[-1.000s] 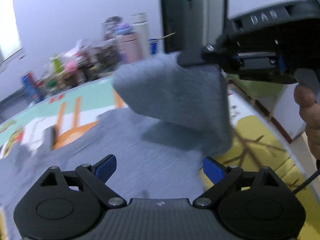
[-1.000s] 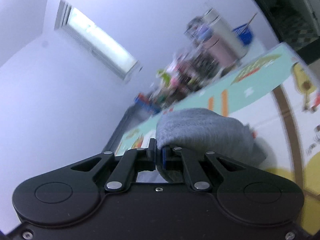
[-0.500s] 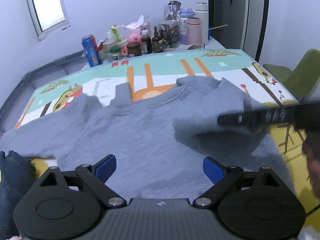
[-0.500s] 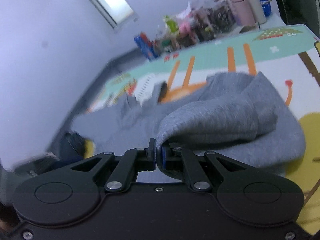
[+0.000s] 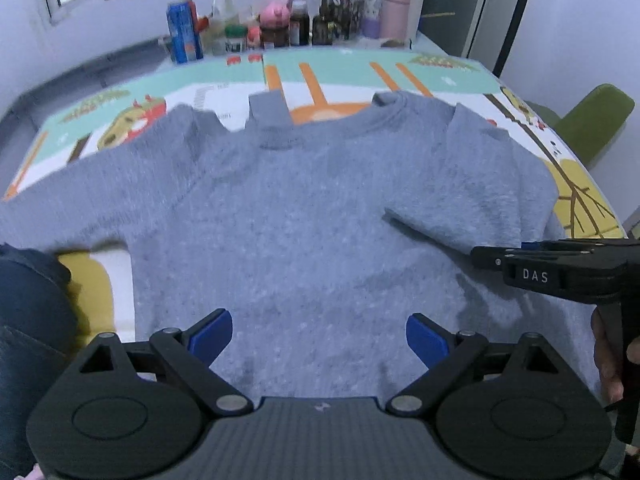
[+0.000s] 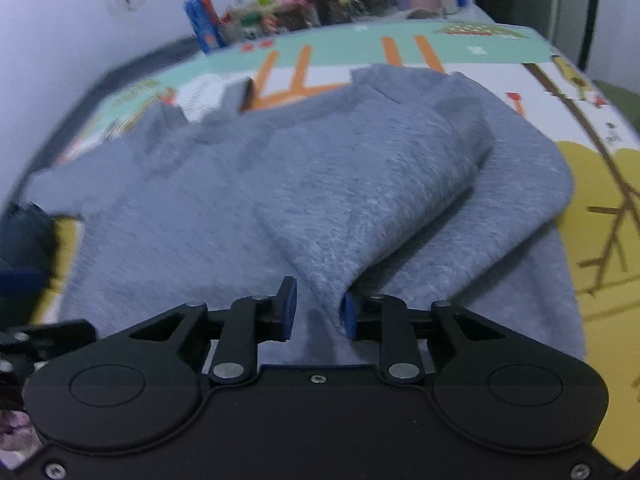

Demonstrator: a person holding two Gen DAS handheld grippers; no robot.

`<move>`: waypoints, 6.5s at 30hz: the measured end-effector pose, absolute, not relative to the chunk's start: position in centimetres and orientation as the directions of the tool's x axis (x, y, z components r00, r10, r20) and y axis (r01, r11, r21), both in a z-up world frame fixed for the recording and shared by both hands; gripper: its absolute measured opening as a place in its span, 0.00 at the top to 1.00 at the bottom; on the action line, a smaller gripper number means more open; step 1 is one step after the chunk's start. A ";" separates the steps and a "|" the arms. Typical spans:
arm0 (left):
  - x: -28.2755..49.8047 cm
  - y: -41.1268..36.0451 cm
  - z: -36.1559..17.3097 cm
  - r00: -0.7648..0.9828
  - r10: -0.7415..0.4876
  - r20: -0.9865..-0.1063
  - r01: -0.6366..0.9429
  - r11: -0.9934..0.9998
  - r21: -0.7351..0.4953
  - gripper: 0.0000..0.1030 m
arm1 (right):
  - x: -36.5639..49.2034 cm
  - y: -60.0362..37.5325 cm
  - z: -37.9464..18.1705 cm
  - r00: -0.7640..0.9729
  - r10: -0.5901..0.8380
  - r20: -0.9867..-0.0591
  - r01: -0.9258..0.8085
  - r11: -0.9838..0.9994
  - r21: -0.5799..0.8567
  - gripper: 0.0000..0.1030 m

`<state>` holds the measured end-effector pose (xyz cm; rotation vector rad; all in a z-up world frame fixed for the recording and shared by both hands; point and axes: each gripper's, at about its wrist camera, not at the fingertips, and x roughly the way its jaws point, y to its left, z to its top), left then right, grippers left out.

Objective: Fold clothes

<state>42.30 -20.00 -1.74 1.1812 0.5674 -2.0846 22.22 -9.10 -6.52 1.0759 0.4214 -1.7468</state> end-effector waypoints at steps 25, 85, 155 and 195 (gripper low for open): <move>35.8 -20.6 -2.7 -0.358 -0.238 -0.903 0.685 -0.724 -0.080 0.07 | 9.4 -4.0 -2.1 -0.190 -0.574 -0.797 0.670 -0.669 0.322 0.61; 42.4 -27.6 1.3 -0.423 -0.331 -0.844 0.816 -0.545 -0.195 0.07 | 18.2 -21.0 21.9 -0.220 -0.925 -0.311 0.852 -0.337 0.400 0.89; 47.9 -41.5 -8.2 -0.366 -0.120 -0.923 0.927 -0.129 -0.351 0.35 | 7.0 -11.0 -6.8 -0.061 -0.440 -0.896 0.466 -0.806 0.364 0.61; 47.2 -45.5 -6.6 -0.293 -0.258 -0.921 0.955 -0.134 -0.266 0.54 | 9.5 -12.5 -8.8 -0.052 -0.476 -0.878 0.493 -0.777 0.392 0.91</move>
